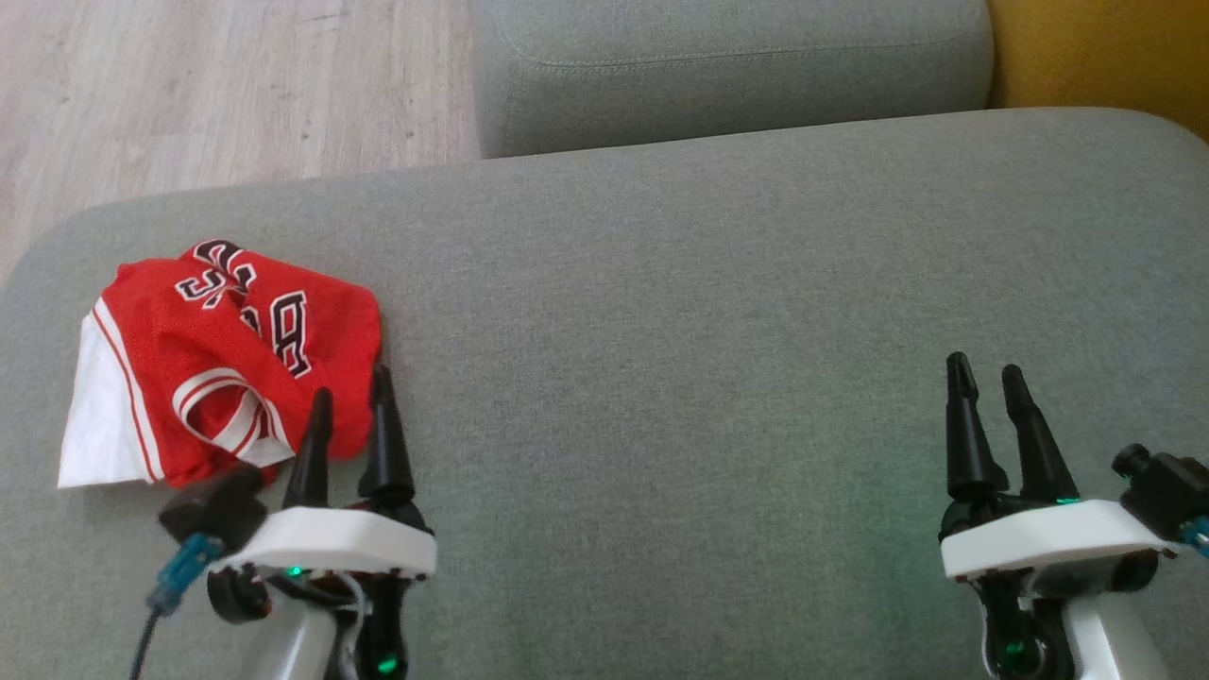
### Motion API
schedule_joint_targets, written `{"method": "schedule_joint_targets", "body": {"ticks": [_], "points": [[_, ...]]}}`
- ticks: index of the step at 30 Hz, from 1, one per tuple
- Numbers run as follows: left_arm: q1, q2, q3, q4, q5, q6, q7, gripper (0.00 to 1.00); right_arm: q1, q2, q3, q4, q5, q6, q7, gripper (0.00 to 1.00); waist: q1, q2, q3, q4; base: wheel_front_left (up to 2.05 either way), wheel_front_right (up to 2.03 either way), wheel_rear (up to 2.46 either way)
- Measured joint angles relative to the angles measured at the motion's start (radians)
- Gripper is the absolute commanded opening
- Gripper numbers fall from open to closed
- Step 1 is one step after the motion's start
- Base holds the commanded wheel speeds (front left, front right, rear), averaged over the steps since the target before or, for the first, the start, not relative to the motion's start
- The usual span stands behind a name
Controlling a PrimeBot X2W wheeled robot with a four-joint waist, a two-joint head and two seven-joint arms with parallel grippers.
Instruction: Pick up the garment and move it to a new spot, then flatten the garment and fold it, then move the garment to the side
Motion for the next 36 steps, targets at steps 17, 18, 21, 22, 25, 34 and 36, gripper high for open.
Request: {"method": "schedule_joint_targets", "body": {"ticks": [17,18,21,22,25,34,36], "points": [[-0.050,0.064,-0.181,0.037,0.212,0.102,-0.045,1.00,-0.001,-0.001,0.029,-0.030,-0.245,0.000,-0.046,1.00,0.0000,0.0000,-0.010,-0.009,0.00,0.00,0.00],[-0.050,0.064,-0.181,0.037,0.212,0.102,-0.045,1.00,-0.001,-0.001,0.029,-0.030,-0.245,0.000,-0.046,1.00,0.0000,0.0000,-0.010,-0.009,0.00,0.00,0.00],[-0.073,0.086,-0.231,0.054,0.276,0.118,-0.054,1.00,-0.001,-0.001,0.028,-0.038,-0.289,0.000,-0.053,1.00,0.0000,0.0000,-0.010,-0.010,0.00,0.00,0.00],[-0.079,0.088,-0.241,0.056,0.287,0.124,-0.057,1.00,-0.001,-0.001,0.027,-0.039,-0.303,0.000,-0.058,1.00,0.0000,0.0000,-0.010,-0.009,0.00,0.00,0.00],[-0.093,0.092,-0.276,0.063,0.325,0.152,-0.066,1.00,-0.001,-0.001,0.028,-0.046,-0.350,0.000,-0.063,1.00,0.0000,0.0000,-0.010,-0.009,0.00,0.00,0.00],[-0.125,0.118,-0.367,0.085,0.422,0.219,-0.092,1.00,-0.001,-0.001,0.030,-0.059,-0.500,0.000,-0.092,1.00,0.0000,0.0000,-0.009,-0.003,0.00,0.00,0.00],[-0.131,0.123,-0.384,0.088,0.442,0.233,-0.097,1.00,-0.001,-0.001,0.030,-0.063,-0.531,0.000,-0.096,1.00,-0.0001,0.0000,-0.010,-0.003,0.00,0.00,0.00]]}}
